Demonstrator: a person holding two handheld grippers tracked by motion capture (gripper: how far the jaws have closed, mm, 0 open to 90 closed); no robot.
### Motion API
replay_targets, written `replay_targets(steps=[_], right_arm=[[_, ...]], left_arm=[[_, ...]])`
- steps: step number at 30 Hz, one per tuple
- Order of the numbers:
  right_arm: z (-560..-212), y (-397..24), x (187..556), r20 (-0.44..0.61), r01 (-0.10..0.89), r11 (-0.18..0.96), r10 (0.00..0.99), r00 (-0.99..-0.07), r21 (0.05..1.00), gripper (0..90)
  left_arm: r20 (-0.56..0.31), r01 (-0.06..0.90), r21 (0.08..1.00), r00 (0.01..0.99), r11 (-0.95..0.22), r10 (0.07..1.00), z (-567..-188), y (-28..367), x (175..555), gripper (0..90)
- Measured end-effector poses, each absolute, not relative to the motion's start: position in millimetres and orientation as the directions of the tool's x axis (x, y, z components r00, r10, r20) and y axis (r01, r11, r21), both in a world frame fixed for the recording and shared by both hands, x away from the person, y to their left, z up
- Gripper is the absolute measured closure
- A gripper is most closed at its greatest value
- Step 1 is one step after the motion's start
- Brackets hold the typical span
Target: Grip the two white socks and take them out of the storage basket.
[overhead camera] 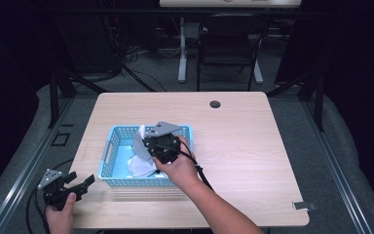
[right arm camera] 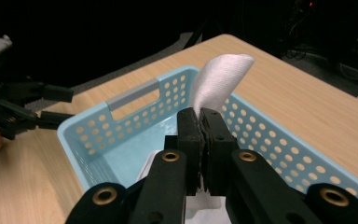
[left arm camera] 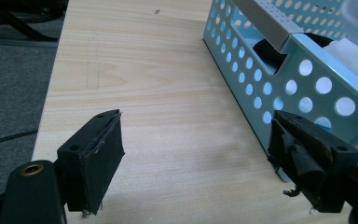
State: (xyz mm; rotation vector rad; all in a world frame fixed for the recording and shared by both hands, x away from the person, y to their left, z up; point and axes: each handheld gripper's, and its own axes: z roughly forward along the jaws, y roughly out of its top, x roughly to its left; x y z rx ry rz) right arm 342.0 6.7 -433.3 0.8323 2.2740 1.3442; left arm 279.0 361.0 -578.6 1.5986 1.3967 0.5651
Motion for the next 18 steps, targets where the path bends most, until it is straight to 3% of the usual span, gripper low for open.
replay_targets(steps=[18], right_arm=[[-406,-35,315,0.021,0.259,0.264,0.662,-0.749,0.929,87.7]], left_arm=[[-0.214,0.532,0.845,0.255,0.048,0.943,-578,361,279,17.9]])
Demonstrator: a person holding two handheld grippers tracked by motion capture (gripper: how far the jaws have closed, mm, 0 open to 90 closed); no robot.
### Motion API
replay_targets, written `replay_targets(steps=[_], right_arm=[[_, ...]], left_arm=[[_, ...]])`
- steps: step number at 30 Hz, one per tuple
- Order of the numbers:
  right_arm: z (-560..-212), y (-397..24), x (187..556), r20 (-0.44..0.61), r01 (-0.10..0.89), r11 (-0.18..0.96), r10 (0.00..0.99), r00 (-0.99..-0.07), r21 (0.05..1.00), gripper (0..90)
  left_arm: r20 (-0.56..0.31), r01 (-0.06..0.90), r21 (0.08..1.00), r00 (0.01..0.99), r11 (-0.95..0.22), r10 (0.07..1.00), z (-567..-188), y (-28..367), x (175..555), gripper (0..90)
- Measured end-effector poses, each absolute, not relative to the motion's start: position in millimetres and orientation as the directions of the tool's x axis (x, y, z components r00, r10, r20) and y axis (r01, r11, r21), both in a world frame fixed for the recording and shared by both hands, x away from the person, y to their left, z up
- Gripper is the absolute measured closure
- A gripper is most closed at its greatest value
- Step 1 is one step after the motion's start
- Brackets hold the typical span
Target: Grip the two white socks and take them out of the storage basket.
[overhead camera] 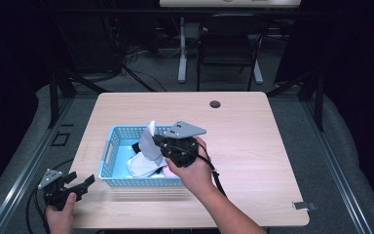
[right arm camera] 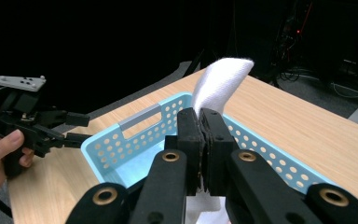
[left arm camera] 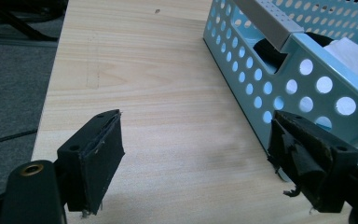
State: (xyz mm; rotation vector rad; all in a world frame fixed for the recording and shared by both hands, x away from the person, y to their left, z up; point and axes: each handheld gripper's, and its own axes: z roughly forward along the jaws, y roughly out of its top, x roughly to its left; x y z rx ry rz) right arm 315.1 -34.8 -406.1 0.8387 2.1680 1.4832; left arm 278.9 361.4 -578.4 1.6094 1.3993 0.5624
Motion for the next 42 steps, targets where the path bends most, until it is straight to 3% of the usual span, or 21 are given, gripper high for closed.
replay_targets(steps=[26,42], right_arm=[[-393,-149,278,0.02,0.26,0.175,0.793,-0.609,0.95,88.0],[-417,-165,272,-0.003,0.29,0.193,0.837,-0.548,0.937,88.0]], left_arm=[[-0.206,0.531,0.847,0.252,0.043,0.946,-579,360,279,17.9],[-0.205,0.532,0.846,0.251,0.042,0.946,-579,360,279,17.9]])
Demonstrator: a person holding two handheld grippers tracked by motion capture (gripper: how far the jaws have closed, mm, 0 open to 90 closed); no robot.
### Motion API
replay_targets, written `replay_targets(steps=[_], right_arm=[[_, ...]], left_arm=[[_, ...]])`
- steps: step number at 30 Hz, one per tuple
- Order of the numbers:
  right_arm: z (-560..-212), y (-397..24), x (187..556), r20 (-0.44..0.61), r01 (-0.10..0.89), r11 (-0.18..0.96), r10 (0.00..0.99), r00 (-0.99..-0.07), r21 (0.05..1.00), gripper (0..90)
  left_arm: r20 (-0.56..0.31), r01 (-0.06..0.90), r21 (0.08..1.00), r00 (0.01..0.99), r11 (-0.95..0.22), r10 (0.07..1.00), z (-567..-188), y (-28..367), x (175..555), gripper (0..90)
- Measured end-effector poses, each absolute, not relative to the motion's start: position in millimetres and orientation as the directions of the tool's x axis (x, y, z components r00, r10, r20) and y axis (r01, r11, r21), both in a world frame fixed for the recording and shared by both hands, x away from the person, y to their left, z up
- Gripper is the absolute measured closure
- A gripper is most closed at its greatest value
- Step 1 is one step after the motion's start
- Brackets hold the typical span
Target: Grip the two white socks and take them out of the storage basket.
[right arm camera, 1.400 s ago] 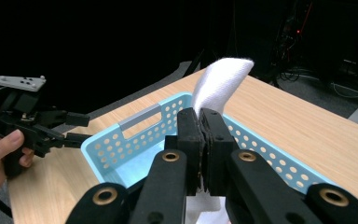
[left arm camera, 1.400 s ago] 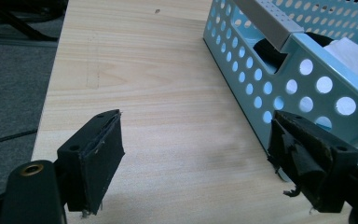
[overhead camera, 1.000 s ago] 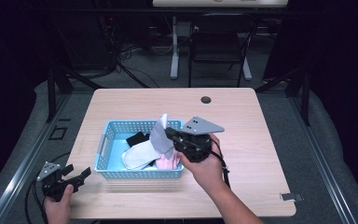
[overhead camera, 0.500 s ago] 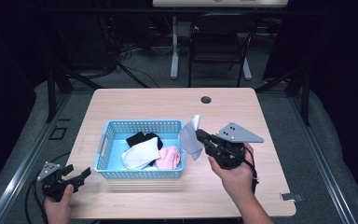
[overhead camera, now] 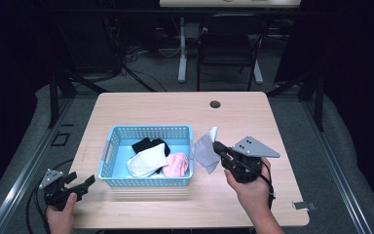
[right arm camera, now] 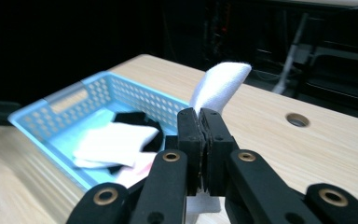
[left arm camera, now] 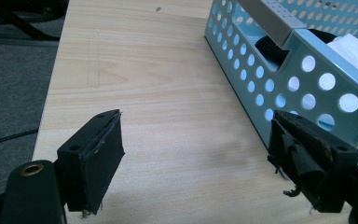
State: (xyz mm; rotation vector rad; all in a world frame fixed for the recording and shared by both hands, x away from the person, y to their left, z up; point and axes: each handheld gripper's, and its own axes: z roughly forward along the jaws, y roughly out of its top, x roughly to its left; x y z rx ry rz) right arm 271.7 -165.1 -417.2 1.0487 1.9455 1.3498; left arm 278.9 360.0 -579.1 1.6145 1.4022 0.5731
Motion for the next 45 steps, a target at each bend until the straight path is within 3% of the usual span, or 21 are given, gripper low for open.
replay_targets(steps=[17,27,41,45], right_arm=[[-487,-181,288,0.066,0.435,0.168,0.878,-0.474,0.884,88.0],[-530,-223,308,0.127,0.553,0.076,0.939,-0.319,0.829,87.9],[-549,-245,315,0.182,0.62,-0.001,0.956,-0.229,0.784,86.8],[-548,-247,314,0.177,0.612,-0.005,0.959,-0.221,0.791,80.0]], left_arm=[[-0.204,0.537,0.842,0.25,0.04,0.946,-579,360,279,17.9],[-0.205,0.534,0.845,0.253,0.04,0.946,-579,360,279,18.4],[-0.208,0.533,0.845,0.252,0.044,0.945,-578,361,278,18.6],[-0.207,0.533,0.845,0.254,0.042,0.945,-578,360,279,18.6]])
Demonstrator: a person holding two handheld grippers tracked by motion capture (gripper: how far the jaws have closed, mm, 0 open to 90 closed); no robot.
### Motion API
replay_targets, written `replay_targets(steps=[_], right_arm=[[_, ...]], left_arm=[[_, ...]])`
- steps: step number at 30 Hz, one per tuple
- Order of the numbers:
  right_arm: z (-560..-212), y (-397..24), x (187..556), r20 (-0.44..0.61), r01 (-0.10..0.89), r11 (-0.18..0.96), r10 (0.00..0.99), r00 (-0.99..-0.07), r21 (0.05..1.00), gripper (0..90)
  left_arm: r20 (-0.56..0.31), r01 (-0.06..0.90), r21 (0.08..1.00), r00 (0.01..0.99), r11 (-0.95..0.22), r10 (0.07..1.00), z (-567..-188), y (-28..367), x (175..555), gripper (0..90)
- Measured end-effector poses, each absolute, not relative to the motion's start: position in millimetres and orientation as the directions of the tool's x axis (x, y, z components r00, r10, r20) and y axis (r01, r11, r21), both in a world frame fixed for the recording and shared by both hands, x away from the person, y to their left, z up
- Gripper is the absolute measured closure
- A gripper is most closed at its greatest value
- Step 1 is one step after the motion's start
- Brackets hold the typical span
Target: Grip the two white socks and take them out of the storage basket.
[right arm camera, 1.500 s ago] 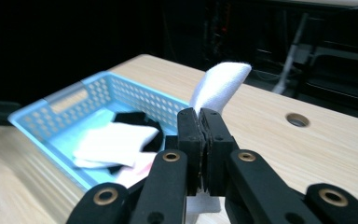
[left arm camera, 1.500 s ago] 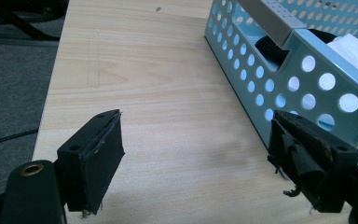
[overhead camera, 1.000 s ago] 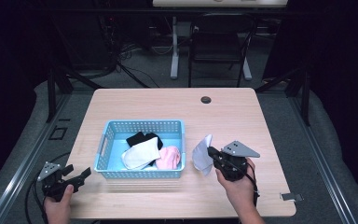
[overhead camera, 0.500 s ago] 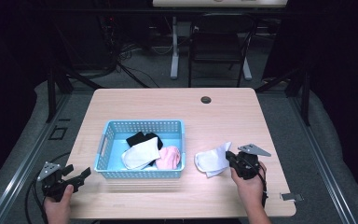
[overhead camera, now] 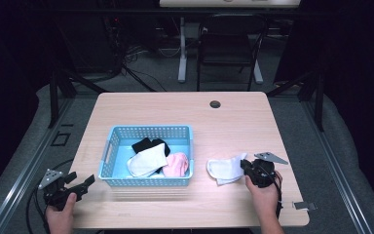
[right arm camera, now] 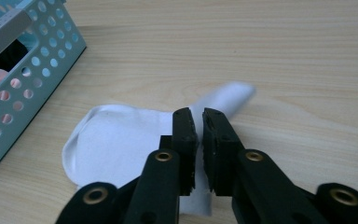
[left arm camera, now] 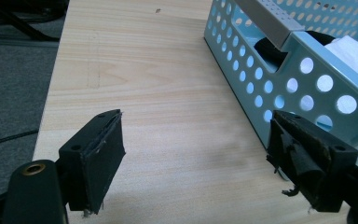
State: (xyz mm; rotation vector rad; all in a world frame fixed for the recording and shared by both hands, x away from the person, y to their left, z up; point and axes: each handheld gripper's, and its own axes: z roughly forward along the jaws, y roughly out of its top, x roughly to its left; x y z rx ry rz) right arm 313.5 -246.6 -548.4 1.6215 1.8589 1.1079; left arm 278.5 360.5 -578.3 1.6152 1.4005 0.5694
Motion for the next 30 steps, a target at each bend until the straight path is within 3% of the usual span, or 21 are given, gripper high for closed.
replay_targets(steps=[6,11,30], right_arm=[[-548,-246,314,0.178,0.61,0.002,0.956,-0.234,0.792,64.9],[-545,-239,315,0.154,0.61,0.041,0.952,-0.264,0.791,57.7],[-504,-170,323,0.129,0.552,0.157,0.886,-0.444,0.819,55.0]], left_arm=[[-0.207,0.535,0.844,0.252,0.042,0.945,-579,360,279,18.6],[-0.207,0.534,0.845,0.255,0.041,0.944,-579,360,279,18.6],[-0.205,0.536,0.843,0.255,0.039,0.945,-579,359,279,18.6]])
